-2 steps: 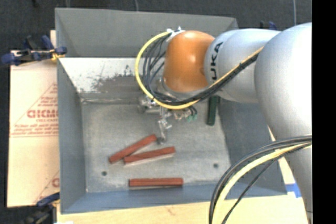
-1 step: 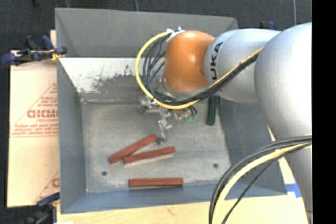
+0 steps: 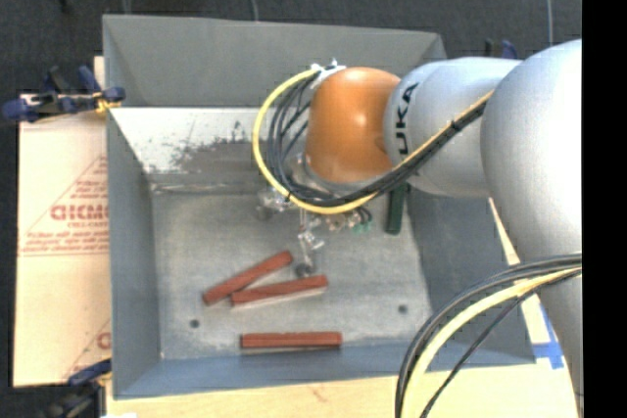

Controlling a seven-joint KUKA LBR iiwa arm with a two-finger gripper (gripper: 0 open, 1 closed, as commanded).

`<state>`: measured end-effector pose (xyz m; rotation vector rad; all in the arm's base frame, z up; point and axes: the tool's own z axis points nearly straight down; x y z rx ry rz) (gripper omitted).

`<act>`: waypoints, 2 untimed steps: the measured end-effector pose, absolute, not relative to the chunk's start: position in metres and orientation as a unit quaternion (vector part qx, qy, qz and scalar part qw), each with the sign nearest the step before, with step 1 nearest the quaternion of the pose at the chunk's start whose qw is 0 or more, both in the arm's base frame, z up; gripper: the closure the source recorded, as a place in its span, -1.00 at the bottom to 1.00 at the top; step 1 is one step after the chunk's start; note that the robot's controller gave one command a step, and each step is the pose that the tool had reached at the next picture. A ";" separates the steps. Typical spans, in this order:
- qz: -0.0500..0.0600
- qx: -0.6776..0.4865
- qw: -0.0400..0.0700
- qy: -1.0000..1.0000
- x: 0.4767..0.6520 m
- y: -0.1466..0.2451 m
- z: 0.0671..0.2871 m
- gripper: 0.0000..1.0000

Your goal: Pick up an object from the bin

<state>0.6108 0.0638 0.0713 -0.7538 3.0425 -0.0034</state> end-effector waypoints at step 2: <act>0.001 -0.421 0.002 0.907 0.584 0.121 0.071 1.00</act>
Offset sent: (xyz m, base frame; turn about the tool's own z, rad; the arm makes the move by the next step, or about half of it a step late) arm 0.0000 0.0000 0.0000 0.0000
